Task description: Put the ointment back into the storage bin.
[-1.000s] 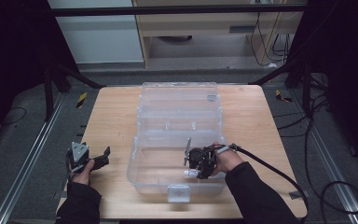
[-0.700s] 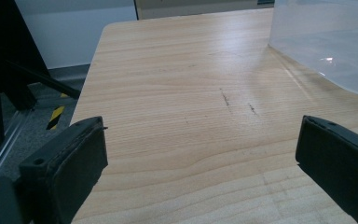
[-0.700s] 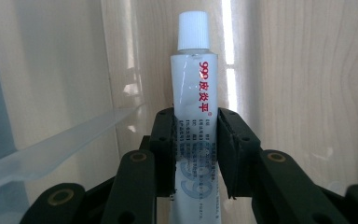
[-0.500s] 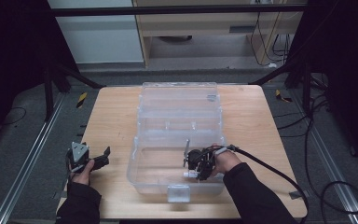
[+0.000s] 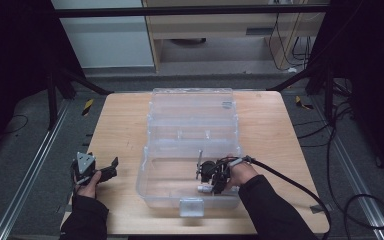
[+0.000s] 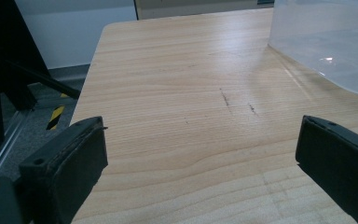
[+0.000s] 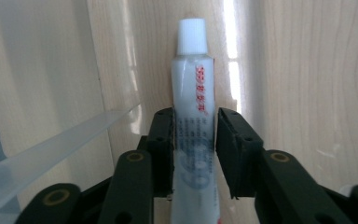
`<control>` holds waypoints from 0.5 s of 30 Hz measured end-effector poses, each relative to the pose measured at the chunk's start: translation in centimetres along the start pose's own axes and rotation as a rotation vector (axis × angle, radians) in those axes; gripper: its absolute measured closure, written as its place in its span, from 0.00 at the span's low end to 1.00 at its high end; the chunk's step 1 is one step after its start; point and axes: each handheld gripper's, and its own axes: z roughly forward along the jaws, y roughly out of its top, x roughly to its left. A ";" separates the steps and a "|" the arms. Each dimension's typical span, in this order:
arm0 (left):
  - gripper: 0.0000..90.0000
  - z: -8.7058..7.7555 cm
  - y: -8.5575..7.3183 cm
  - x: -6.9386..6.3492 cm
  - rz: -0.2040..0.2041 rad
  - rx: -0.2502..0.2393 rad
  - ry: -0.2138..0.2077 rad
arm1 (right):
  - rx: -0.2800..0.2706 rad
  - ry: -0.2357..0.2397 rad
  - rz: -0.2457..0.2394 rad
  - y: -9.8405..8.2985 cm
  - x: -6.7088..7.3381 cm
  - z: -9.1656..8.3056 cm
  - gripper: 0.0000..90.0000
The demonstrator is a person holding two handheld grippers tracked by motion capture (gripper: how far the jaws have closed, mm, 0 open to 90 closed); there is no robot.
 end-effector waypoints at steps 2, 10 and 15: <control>0.02 0.0 0.0 0.0 0.000 0.000 0.000 | -0.004 0.000 -0.005 0.0 0.0 0.0 0.72; 0.02 0.0 0.0 0.0 0.000 0.000 -0.001 | -0.016 -0.005 0.005 -0.1 0.1 -0.5 0.70; 0.02 0.0 0.0 0.0 0.001 0.000 -0.001 | -0.049 -0.014 0.023 -0.6 0.1 -2.2 0.67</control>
